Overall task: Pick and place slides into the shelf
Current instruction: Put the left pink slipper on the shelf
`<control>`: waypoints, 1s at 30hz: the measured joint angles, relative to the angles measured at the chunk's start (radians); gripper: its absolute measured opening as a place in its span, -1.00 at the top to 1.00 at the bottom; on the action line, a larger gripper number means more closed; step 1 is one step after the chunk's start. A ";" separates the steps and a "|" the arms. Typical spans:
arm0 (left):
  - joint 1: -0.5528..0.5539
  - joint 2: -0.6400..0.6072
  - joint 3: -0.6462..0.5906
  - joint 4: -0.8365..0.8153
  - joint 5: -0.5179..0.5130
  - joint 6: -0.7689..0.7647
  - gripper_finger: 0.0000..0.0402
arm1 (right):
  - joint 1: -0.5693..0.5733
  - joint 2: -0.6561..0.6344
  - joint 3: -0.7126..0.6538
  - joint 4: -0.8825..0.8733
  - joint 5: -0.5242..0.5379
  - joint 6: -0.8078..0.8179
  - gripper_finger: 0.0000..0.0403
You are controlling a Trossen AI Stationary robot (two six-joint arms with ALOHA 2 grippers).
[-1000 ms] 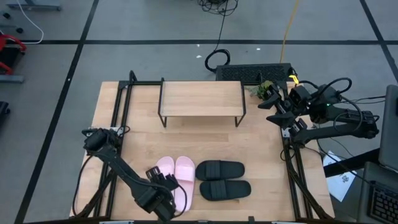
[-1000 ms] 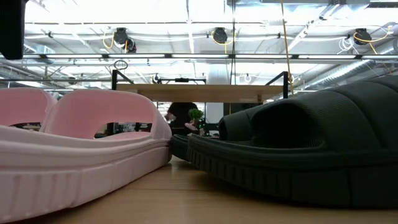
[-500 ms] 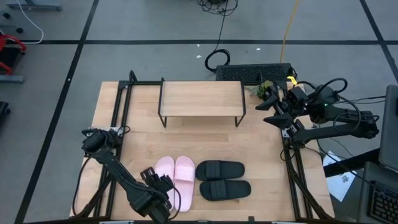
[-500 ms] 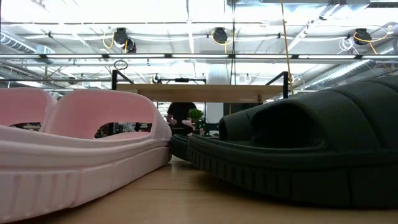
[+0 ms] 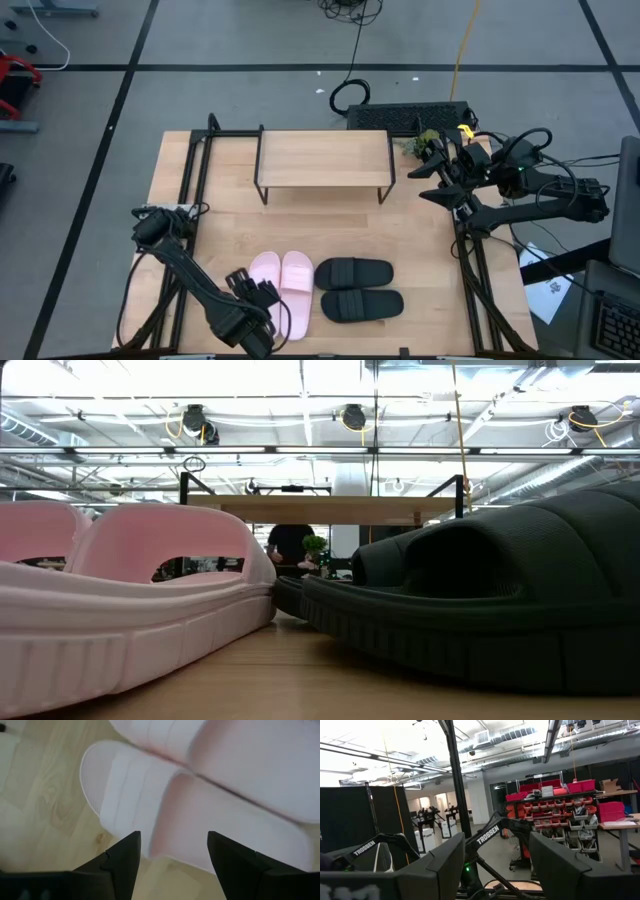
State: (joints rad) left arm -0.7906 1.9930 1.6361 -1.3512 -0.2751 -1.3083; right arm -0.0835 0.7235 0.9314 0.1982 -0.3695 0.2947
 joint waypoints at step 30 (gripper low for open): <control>0.062 0.124 -0.121 -0.117 -0.062 -0.142 -0.15 | 0.000 0.018 0.000 0.007 0.001 -0.001 -0.04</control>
State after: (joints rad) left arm -0.7283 2.1173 1.5150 -1.4687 -0.3375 -1.4507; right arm -0.0835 0.7418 0.9314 0.2054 -0.3683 0.2941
